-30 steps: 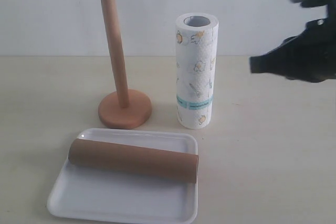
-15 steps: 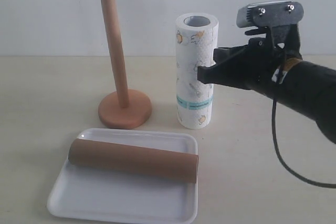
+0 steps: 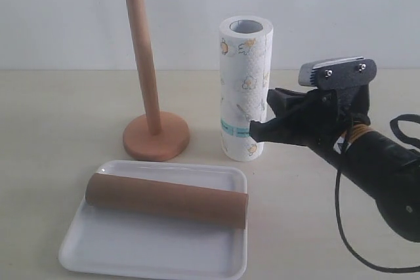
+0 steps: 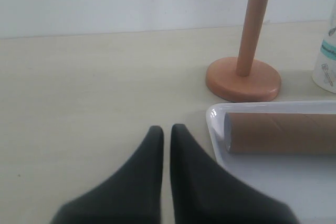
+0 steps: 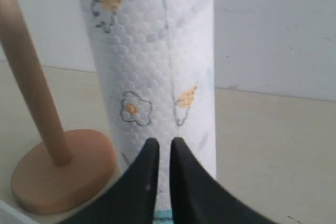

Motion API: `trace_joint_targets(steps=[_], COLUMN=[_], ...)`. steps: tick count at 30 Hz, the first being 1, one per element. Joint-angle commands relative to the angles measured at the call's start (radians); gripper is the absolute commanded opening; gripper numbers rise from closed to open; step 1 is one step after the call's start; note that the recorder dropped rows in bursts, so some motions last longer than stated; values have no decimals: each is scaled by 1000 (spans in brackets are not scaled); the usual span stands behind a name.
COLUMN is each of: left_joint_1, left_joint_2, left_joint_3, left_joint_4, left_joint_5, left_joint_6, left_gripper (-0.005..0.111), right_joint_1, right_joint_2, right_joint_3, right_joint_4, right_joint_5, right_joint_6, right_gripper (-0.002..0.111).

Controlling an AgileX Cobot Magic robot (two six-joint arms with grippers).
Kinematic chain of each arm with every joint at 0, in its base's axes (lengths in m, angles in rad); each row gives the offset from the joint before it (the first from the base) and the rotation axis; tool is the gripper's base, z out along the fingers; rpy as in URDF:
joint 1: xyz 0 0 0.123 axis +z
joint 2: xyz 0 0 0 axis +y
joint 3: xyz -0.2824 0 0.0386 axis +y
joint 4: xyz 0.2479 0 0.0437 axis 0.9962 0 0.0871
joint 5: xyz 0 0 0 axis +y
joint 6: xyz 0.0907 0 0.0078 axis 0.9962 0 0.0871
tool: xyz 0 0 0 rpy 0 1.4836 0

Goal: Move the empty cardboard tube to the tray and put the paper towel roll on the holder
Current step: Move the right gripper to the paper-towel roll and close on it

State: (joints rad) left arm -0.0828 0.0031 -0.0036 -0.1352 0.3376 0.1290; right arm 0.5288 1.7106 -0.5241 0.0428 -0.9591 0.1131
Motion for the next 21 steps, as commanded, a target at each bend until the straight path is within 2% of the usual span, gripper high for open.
trace_joint_targets(steps=[1, 4, 7, 10, 14, 21], left_joint_1=[2, 2, 2, 2, 2, 2], left_joint_2=[-3, -3, -3, -3, -3, -3], left_joint_3=[4, 4, 4, 4, 4, 4], left_joint_4=[-5, -5, -5, -5, -5, -5], left_joint_5=[0, 0, 0, 0, 0, 0], left_joint_6=[4, 4, 4, 4, 4, 4], left_gripper=[4, 4, 4, 4, 4, 4], right_joint_1=[3, 3, 3, 3, 3, 3], right_joint_2=[23, 23, 23, 23, 23, 36], right_joint_3=[-19, -19, -30, -48, -58, -71], right_joint_4=[89, 93, 93, 89, -4, -12], right_joint_5=[-17, -18, -18, 3, 14, 14], right_joint_6=[-8, 3, 6, 5, 18, 11], right_gripper=[43, 82, 105, 105, 105, 105])
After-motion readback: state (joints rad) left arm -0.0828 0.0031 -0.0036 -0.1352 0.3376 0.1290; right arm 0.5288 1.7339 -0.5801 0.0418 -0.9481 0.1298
